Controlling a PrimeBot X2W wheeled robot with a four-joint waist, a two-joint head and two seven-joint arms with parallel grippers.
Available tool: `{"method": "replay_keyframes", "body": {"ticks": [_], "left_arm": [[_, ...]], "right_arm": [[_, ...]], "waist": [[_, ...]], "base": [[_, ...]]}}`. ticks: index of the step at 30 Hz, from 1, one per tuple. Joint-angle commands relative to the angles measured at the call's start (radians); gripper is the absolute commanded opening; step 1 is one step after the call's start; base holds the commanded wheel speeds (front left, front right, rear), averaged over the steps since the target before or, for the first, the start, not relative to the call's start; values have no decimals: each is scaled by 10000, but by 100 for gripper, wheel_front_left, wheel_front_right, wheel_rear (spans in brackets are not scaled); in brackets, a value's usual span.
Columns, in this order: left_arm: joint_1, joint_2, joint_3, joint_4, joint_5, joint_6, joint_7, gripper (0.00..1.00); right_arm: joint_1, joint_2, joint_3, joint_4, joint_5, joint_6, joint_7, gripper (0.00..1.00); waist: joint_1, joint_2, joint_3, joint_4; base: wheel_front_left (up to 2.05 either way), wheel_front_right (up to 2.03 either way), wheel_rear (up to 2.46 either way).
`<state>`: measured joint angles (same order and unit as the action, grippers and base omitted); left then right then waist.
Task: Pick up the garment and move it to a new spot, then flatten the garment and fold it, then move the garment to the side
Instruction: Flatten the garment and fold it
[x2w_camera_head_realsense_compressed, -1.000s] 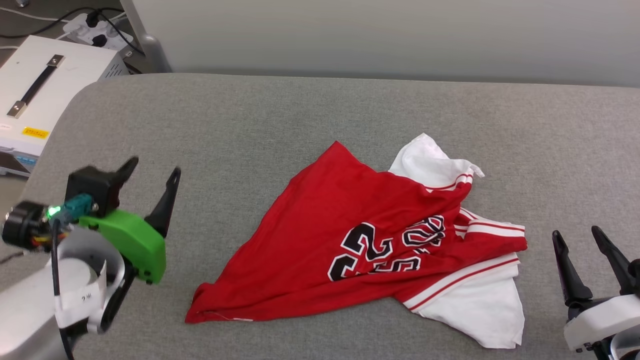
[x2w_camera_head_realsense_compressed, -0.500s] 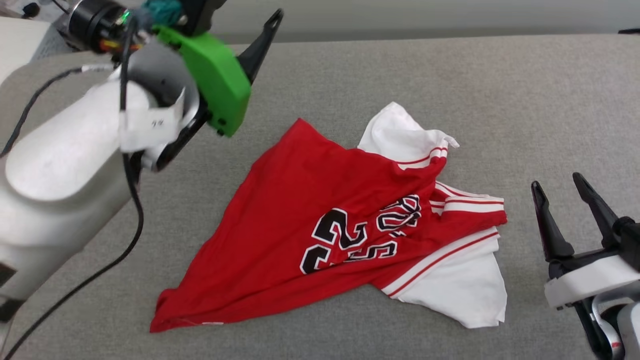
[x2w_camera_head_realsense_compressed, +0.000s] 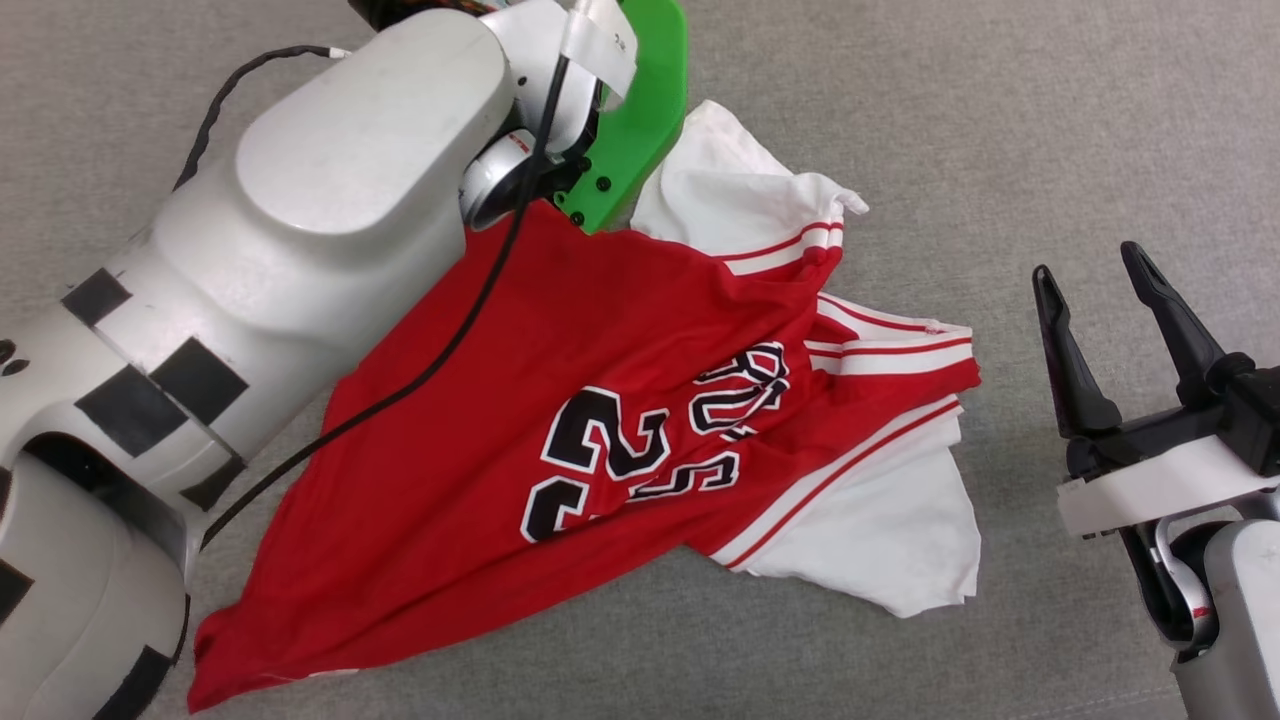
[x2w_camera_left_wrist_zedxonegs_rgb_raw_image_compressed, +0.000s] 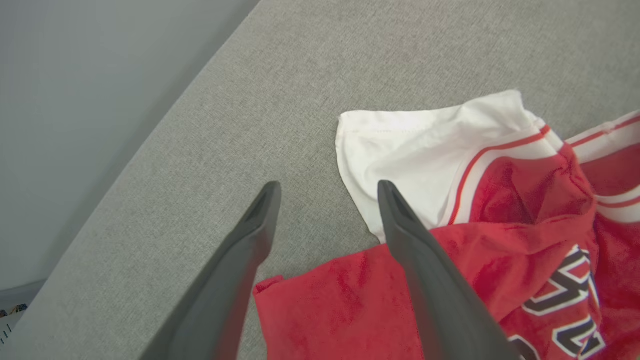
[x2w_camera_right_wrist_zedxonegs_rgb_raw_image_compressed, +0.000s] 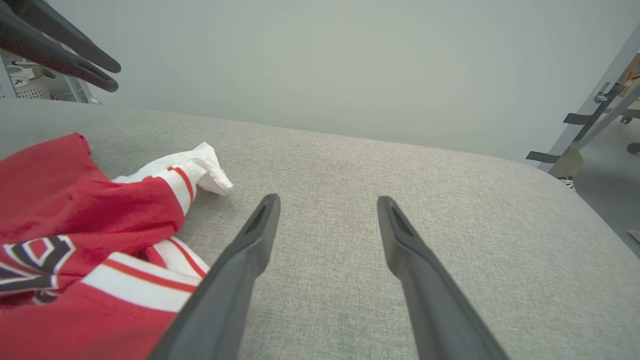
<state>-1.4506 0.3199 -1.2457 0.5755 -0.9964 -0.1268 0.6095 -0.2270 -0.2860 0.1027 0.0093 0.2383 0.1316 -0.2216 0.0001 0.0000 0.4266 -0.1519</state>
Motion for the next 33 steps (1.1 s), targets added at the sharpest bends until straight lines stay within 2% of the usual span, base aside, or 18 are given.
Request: {"method": "replay_keyframes", "body": {"ticks": [1, 7, 9, 14, 15, 16, 18, 24, 27, 33], "left_arm": [[-35, -148, -153, 58, -96, -30, 291, 100], [859, -142, -337, -124, 513, -35, 1495, 100], [1308, -12, -340, -362, 983, -36, 2052, 100], [2177, 412, -343, -814, 1325, -37, 2667, 100], [2281, 482, -343, -857, 1217, -37, 2549, 29], [2351, 514, -343, -929, 1162, -37, 2469, 0], [2356, 595, -344, -1172, 1088, -37, 1928, 0], [2003, 1132, -281, -1662, 707, -37, -1024, 0], [2082, 1582, -103, -1667, 479, -37, -2247, 0], [2801, 2589, 297, -1285, 352, 82, -3857, 0]], "right_arm": [[-248, 69, 27, 75, -88, -9, -102, 100], [-555, 158, 138, 415, -94, -9, -263, 100], [-634, 167, 181, 526, -96, -9, -299, 100], [-817, 153, 248, 759, -73, -9, -357, 100], [-850, 140, 269, 800, -74, -9, -365, 100], [-863, 127, 269, 827, -72, -9, -371, 100], [-838, 88, 226, 874, -63, -9, -381, 100], [-392, -78, -44, 1026, -91, -9, -396, 100], [-89, -135, -188, 1031, -70, -9, -398, 100], [300, -219, -289, 1003, -24, -9, -400, 100]], "waist": [[-1, 0, 814, -698], [-1, 0, 1159, -907], [-1, 0, 1210, -938], [-1, 0, 1244, -933], [-1, 0, 1220, -911], [-1, 0, 1183, -874], [-1, 0, 1044, -746], [-1, 0, 204, -95], [-1, 0, -237, 290], [-1, 0, -710, 798]], "base": [[0, 0, 0], [0, 0, 0], [0, 0, 0], [0, 0, 0], [0, 0, 0], [0, 0, 0], [0, 0, 0], [0, 0, 0], [0, 0, 0], [0, 0, 0]]}}
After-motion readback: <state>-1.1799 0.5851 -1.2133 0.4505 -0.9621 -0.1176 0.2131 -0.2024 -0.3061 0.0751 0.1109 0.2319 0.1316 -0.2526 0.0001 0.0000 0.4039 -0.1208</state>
